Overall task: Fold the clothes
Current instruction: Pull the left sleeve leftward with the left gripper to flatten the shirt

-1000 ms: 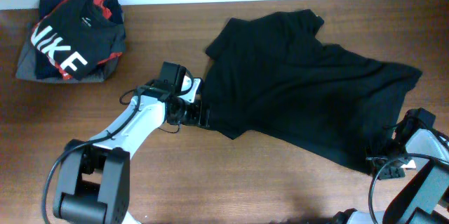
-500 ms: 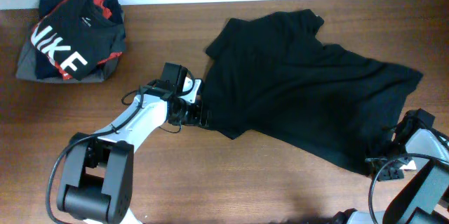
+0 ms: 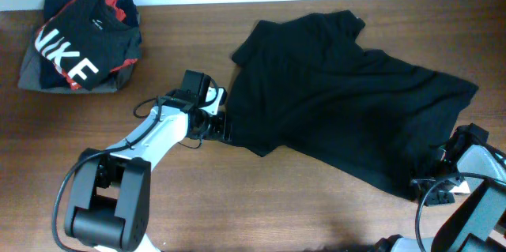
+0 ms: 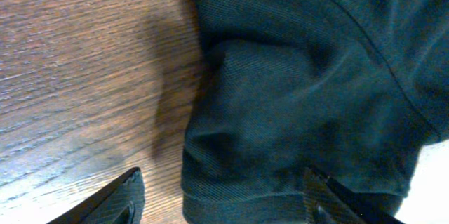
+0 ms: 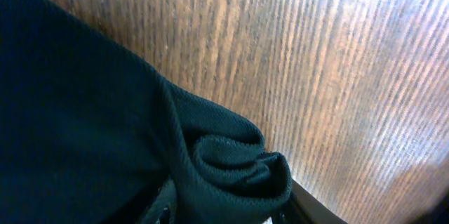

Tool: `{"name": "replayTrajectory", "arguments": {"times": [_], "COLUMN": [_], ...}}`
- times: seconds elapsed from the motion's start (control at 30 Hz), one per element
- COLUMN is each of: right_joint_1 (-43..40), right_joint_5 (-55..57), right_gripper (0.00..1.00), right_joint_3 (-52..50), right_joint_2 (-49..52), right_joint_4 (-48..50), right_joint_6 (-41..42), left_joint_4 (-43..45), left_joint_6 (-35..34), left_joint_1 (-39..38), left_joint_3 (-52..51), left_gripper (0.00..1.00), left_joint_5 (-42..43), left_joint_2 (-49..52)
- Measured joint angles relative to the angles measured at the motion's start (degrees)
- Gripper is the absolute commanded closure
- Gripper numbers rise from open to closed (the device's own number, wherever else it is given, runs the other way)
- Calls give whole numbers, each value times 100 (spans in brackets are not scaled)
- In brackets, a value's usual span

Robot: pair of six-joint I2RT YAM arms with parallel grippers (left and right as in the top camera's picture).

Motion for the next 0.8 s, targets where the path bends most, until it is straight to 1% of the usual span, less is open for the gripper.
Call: {"name": "replayTrajectory", "arguments": {"times": [0.1,0.2,0.33,0.37,0.4,0.5,0.53,0.57,0.67,0.77,0.8], "right_joint_1": [0,0,0,0,0,0,0,0,0,0,0], "right_joint_5": [0,0,0,0,0,0,0,0,0,0,0], "right_gripper": [54,55,54,55,55,55,59,61,68,70,75], "right_joint_3": [0,0,0,0,0,0,0,0,0,0,0], "right_joint_2": [-79,-221,-411,-468,-505,-599,-614,-619,-619,-619,-619], "right_joint_4": [-42,-92,-151,-181,-203,-258,-273,-284,-328,-352,-352], "right_joint_6": [-2,0,-2,-2,-2,-2,0,-2,-24,-22,-26], "left_joint_4": [7,48,90,90,90,90,90,90,90,61,7], "left_joint_6": [61,142,201,205,216,232,236,229,236,236,234], "left_joint_1": [0,0,0,0,4,4,4,4,4,22,39], "left_joint_3": [0,0,0,0,0,0,0,0,0,2,17], "left_gripper": [42,47,60,66,70,85,91,99,100,100,100], "left_joint_5": [-20,-17,-15,-17,-17,-20,-17,-15,-15,-17,-15], "left_joint_2": [44,61,76,92,109,188,205,223,234,236,236]}}
